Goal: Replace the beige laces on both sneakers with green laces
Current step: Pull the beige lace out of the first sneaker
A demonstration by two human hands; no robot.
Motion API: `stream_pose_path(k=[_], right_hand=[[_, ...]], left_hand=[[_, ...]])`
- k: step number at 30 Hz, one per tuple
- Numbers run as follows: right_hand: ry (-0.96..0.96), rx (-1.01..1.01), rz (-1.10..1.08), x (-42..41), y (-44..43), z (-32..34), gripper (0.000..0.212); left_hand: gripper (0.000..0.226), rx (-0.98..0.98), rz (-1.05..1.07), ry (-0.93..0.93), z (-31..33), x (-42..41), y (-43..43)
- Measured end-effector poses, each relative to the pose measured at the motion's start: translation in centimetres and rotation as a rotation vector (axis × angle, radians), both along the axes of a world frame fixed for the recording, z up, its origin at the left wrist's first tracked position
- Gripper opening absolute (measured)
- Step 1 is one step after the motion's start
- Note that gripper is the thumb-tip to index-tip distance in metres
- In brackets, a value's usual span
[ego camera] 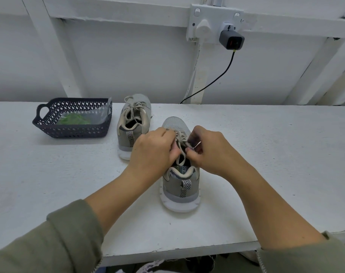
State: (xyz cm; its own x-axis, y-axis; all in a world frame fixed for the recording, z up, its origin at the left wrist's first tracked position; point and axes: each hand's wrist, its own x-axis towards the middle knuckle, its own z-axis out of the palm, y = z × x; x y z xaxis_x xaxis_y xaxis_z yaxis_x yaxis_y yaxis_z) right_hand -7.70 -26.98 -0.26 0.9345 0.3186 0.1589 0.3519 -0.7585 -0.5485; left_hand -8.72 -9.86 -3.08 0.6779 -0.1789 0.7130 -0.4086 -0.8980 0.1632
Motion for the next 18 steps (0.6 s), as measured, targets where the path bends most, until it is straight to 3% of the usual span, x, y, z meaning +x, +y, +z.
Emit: stream_pose_path(k=[4, 8, 11, 14, 18], right_hand=[[-0.006, 0.015, -0.008, 0.0, 0.0, -0.2, 0.01], [0.003, 0.026, -0.013, -0.1, 0.2, -0.3, 0.01], [0.005, 0.037, 0.003, -0.1, 0.1, -0.1, 0.01], [0.028, 0.081, 0.003, -0.2, 0.0, 0.0, 0.01], [0.047, 0.134, -0.008, -0.3, 0.1, 0.2, 0.016]], left_hand=[[0.01, -0.108, -0.306, -0.096, -0.6, -0.3, 1.3], [0.014, -0.151, -0.506, -0.032, -1.8, -1.1, 2.5], [0.016, -0.266, -0.471, 0.111, -2.3, -1.6, 2.3], [0.024, -0.506, -0.268, 0.18, -1.2, -1.2, 1.6], [0.02, -0.507, -0.098, 0.3, -0.3, -0.4, 1.1]])
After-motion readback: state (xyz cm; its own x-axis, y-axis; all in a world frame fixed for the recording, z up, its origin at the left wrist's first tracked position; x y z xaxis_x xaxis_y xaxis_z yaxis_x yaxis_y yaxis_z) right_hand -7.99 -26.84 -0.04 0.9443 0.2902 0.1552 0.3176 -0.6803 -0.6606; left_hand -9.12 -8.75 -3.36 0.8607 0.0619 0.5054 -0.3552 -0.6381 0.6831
